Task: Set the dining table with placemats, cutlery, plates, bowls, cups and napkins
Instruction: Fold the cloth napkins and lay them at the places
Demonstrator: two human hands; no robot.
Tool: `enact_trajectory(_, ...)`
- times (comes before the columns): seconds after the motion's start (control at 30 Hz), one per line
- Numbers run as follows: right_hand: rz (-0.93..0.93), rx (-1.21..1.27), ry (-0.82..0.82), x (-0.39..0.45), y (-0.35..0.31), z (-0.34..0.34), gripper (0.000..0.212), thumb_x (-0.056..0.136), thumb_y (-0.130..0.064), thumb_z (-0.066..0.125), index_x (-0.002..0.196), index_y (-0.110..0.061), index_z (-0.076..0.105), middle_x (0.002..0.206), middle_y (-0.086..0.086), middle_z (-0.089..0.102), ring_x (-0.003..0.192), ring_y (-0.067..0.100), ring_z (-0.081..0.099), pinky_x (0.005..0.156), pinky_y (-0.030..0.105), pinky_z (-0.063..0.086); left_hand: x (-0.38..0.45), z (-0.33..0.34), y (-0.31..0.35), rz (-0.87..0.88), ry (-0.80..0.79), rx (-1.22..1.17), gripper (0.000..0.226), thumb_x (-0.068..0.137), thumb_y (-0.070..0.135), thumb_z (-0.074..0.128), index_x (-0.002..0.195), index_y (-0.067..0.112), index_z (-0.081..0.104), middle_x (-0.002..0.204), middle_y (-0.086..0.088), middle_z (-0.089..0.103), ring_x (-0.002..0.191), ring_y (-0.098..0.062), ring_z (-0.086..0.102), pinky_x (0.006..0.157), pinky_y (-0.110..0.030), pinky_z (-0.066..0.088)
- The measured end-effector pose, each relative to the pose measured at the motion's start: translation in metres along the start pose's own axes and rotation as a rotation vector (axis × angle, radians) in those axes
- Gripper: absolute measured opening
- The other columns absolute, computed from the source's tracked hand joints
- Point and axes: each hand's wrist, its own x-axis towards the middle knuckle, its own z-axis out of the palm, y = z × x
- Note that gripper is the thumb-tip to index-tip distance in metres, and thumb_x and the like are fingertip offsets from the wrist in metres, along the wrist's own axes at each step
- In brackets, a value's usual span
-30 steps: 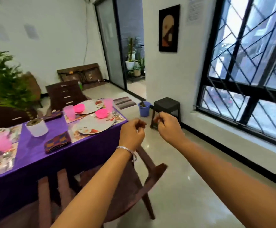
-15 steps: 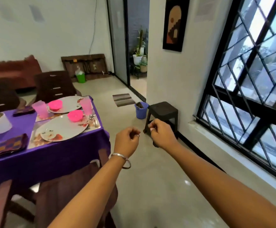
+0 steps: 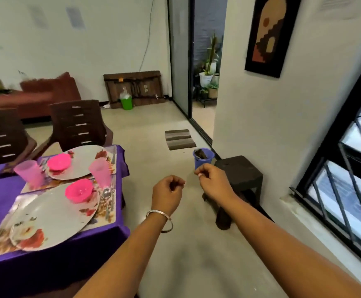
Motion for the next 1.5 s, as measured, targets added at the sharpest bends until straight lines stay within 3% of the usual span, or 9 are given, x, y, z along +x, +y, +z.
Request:
enact_trajectory(0.3, -0.057, -0.031, -0.227, 0.228, 0.068, 0.025, 0.02, 0.09, -0.005, 0.054, 0.094, -0.018, 0.067, 0.104, -0.003, 0.069, 0.089, 0.011, 0.062, 0.078, 0.016, 0.045, 0.203, 0.057, -0.053, -0.132, 0.184, 0.009, 0.033, 0.08, -0.005, 0.059, 0.073, 0.026, 0.065, 0.08, 0.005, 0.07, 0.082, -0.013, 0.068, 0.081, -0.028, 0.054)
enact_trajectory(0.43, -0.123, -0.084, -0.327, 0.327, 0.074, 0.041, 0.018, 0.089, -0.005, 0.055, 0.093, -0.016, 0.069, 0.095, -0.007, 0.067, 0.083, 0.009, 0.06, 0.065, 0.001, 0.038, 0.277, 0.062, -0.067, -0.192, 0.304, 0.007, 0.032, 0.079, -0.005, 0.06, 0.072, 0.026, 0.066, 0.078, 0.007, 0.07, 0.078, -0.011, 0.067, 0.075, -0.022, 0.052)
enact_trajectory(0.53, -0.141, -0.068, -0.417, 0.39, 0.075, 0.079, 0.019, 0.088, -0.005, 0.057, 0.087, -0.019, 0.069, 0.091, -0.006, 0.068, 0.078, 0.006, 0.06, 0.063, 0.002, 0.038, 0.326, 0.052, -0.092, -0.27, 0.376, 0.025, 0.031, 0.08, -0.003, 0.061, 0.071, 0.026, 0.065, 0.076, 0.01, 0.069, 0.071, -0.003, 0.064, 0.067, -0.011, 0.047)
enact_trajectory(0.63, -0.15, -0.035, -0.54, 0.443, 0.075, 0.123, 0.021, 0.088, -0.005, 0.057, 0.085, -0.022, 0.069, 0.087, -0.01, 0.066, 0.077, -0.001, 0.059, 0.063, 0.0, 0.039, 0.374, 0.037, -0.126, -0.338, 0.484, -0.005, 0.034, 0.081, -0.002, 0.063, 0.068, 0.029, 0.063, 0.078, 0.013, 0.069, 0.075, -0.003, 0.064, 0.074, -0.016, 0.048)
enact_trajectory(0.87, -0.128, 0.037, -0.697, 0.584, 0.039, 0.243, 0.02, 0.087, -0.003, 0.056, 0.083, -0.017, 0.07, 0.081, -0.007, 0.066, 0.073, 0.009, 0.061, 0.074, 0.023, 0.051, 0.509, -0.006, -0.195, -0.472, 0.584, -0.058, 0.022, 0.084, -0.002, 0.062, 0.077, 0.019, 0.066, 0.076, 0.005, 0.067, 0.066, -0.005, 0.06, 0.064, -0.019, 0.048)
enact_trajectory(1.07, -0.167, 0.072, -0.814, 0.688, -0.004, 0.331, 0.016, 0.089, -0.003, 0.057, 0.088, -0.014, 0.069, 0.08, -0.006, 0.065, 0.073, 0.01, 0.061, 0.077, 0.025, 0.053, 0.619, -0.055, -0.248, -0.55, 0.653, -0.052, 0.029, 0.08, -0.001, 0.062, 0.073, 0.026, 0.067, 0.081, 0.001, 0.072, 0.077, -0.017, 0.067, 0.078, -0.036, 0.056)
enact_trajectory(1.27, -0.196, 0.042, -0.89, 0.785, -0.013, 0.412, 0.018, 0.088, -0.004, 0.059, 0.081, -0.018, 0.067, 0.076, -0.004, 0.066, 0.071, 0.013, 0.062, 0.078, 0.031, 0.056, 0.698, -0.101, -0.291, -0.581, 0.798, -0.068, 0.018, 0.084, -0.004, 0.061, 0.081, 0.012, 0.069, 0.079, -0.004, 0.07, 0.068, -0.011, 0.061, 0.064, -0.016, 0.052)
enact_trajectory(1.4, -0.242, 0.056, -0.943, 0.863, -0.026, 0.481, 0.021, 0.088, -0.004, 0.058, 0.078, -0.022, 0.065, 0.08, 0.0, 0.068, 0.077, 0.017, 0.065, 0.076, 0.031, 0.057, 0.757, -0.131, -0.344, -0.681, 0.952, -0.099, 0.023, 0.083, 0.001, 0.064, 0.076, 0.023, 0.067, 0.082, -0.003, 0.071, 0.078, -0.022, 0.066, 0.077, -0.038, 0.057)
enact_trajectory(1.5, -0.288, 0.04, -1.008, 0.914, -0.043, 0.528, 0.018, 0.088, -0.004, 0.059, 0.082, -0.02, 0.066, 0.082, -0.001, 0.068, 0.08, 0.015, 0.065, 0.077, 0.027, 0.055, 0.8, -0.149, -0.37, -0.768, 1.05, -0.104, 0.02, 0.086, 0.004, 0.063, 0.079, 0.023, 0.068, 0.084, -0.001, 0.071, 0.082, -0.02, 0.068, 0.081, -0.043, 0.057)
